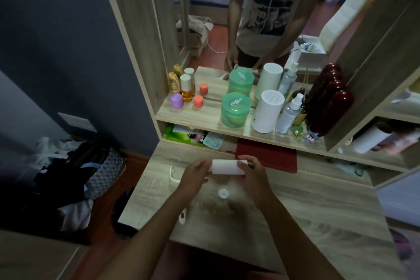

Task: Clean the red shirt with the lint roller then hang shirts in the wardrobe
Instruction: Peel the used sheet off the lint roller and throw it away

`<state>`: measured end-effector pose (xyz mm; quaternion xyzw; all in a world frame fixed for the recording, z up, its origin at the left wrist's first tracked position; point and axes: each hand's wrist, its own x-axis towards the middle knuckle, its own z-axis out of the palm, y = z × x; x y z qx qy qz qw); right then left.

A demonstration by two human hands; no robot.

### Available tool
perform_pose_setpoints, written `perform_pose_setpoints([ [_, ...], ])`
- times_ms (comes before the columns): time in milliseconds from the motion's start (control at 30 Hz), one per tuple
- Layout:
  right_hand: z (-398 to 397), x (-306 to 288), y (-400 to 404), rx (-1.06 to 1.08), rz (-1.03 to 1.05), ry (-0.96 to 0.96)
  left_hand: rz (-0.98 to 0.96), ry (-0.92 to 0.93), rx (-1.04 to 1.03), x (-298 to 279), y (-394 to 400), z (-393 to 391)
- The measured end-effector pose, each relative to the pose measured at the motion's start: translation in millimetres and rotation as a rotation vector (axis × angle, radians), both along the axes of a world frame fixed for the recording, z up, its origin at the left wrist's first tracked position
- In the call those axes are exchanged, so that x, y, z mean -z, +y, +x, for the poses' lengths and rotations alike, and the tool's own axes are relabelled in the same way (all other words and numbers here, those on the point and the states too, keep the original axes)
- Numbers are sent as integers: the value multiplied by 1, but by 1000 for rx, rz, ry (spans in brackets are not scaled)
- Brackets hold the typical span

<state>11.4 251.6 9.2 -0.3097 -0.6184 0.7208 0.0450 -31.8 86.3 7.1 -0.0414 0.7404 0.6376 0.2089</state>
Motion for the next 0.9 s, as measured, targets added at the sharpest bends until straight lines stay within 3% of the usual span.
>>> perform_pose_setpoints([
  [267,-10,-11,-30,13,-300,89,123,-56,-115,-9,-21,-6],
  [567,-5,-10,-45,4,-349,104,131,-13,-176,-18,-22,1],
  [667,-6,-12,-55,12,-389,117,81,78,-162,-21,-14,6],
  [800,-11,-8,-56,-33,-350,116,-23,198,-151,-23,-17,3],
  [900,-15,1,-45,-58,-257,19,-20,145,-216,-25,-21,-2],
])
